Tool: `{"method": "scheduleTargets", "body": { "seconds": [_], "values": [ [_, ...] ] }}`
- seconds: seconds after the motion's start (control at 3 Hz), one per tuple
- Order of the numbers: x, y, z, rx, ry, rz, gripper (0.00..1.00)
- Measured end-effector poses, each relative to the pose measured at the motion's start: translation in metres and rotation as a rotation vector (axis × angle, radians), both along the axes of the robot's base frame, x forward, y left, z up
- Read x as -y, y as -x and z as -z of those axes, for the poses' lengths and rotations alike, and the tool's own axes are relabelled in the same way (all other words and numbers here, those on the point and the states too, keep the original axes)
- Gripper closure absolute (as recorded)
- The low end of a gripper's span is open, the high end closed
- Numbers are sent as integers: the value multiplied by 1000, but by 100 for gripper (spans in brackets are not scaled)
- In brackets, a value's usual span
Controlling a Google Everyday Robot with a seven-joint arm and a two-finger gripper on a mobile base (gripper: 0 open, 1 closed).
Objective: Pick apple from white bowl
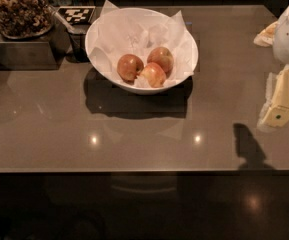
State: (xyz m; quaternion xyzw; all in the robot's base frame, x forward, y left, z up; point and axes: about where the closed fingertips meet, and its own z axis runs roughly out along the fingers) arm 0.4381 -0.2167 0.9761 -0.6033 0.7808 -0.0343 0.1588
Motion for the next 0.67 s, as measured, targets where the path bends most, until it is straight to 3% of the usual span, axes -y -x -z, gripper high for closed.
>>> {"method": "scheduleTargets", "body": {
  "seconds": [0.67],
  "values": [
    [-2,-5,-7,16,-33,-31,0]
  ]
}}
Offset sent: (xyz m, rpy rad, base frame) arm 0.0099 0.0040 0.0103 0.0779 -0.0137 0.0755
